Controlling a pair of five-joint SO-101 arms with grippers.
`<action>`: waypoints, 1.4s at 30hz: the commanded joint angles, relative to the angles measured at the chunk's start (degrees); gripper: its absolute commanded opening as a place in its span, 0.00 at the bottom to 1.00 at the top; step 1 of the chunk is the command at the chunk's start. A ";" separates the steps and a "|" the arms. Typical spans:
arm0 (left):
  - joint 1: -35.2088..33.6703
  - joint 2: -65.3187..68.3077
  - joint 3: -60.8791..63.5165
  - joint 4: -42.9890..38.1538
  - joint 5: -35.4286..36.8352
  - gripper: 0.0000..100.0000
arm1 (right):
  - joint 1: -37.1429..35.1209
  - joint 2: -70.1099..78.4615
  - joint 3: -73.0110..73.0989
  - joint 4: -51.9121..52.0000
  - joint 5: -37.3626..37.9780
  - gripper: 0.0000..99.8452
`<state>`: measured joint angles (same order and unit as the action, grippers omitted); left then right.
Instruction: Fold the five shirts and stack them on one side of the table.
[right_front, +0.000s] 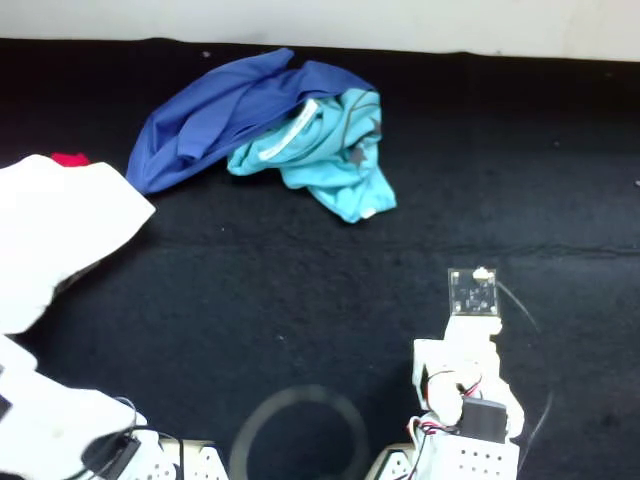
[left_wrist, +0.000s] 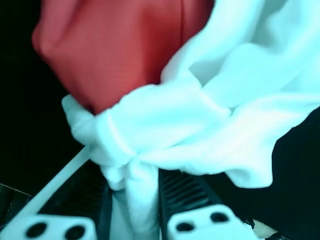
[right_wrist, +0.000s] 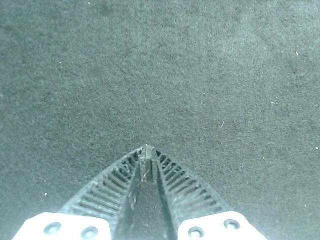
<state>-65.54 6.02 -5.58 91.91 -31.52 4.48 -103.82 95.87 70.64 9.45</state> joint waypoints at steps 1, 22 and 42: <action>1.01 -10.77 15.08 -7.56 -0.62 0.01 | 0.57 -0.57 7.08 0.48 -0.26 0.01; 3.38 -26.68 18.07 -12.31 -0.26 0.25 | 0.57 -0.57 7.08 0.48 -0.26 0.01; 40.92 -6.73 6.29 -35.96 19.52 0.34 | 0.57 -0.57 7.08 0.48 -0.26 0.01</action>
<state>-28.35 -5.05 2.86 62.81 -14.64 4.48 -103.82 95.87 70.64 9.45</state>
